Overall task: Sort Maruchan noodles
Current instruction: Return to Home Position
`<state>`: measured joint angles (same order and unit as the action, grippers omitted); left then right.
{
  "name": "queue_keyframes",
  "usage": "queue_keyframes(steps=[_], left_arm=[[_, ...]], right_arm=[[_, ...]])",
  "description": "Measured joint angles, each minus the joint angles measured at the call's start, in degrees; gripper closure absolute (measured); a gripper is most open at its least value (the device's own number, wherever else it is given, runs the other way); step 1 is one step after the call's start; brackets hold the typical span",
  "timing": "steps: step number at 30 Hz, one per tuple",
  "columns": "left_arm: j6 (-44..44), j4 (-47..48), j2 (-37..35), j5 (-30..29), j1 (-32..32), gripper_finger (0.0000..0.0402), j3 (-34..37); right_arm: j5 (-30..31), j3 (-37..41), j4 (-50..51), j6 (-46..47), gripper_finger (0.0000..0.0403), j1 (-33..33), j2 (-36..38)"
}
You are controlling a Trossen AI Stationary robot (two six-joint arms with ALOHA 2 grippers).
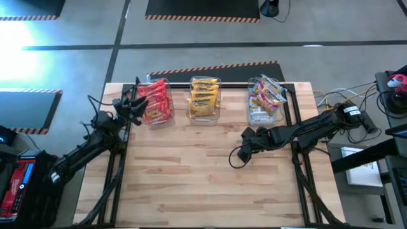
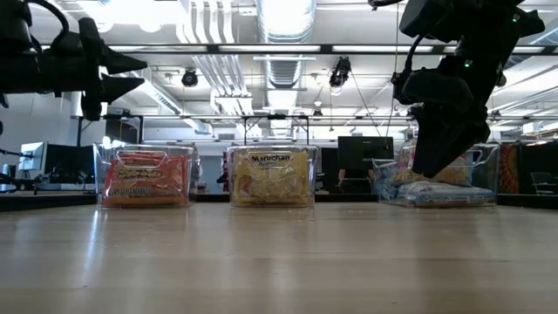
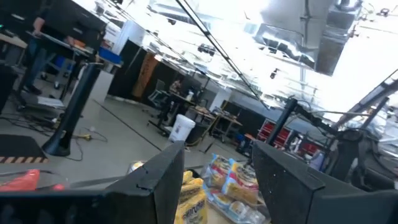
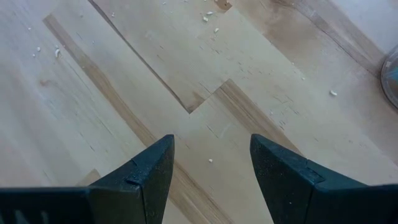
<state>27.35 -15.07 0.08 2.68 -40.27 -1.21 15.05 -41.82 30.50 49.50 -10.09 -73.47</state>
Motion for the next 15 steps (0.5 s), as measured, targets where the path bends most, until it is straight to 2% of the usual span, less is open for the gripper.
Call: queue_keyframes(steps=[5, 11, 15], left_arm=[[-0.9, 1.1, 0.3, -0.3, 0.0, 0.0228, 0.0], [-0.4, 9.2, 0.4, -0.8, 0.0, 0.0228, 0.0], [0.2, 10.0, 0.4, -0.8, 0.0, 0.0228, 0.0]], right_arm=[[0.0, 0.0, 0.0, 0.0, 0.0202, 0.0, 0.0], [0.0, 0.0, 0.0, 0.0, 0.0202, 0.0, 0.0], [0.0, 0.0, 0.0, 0.0, 0.0202, 0.0, 0.0]])
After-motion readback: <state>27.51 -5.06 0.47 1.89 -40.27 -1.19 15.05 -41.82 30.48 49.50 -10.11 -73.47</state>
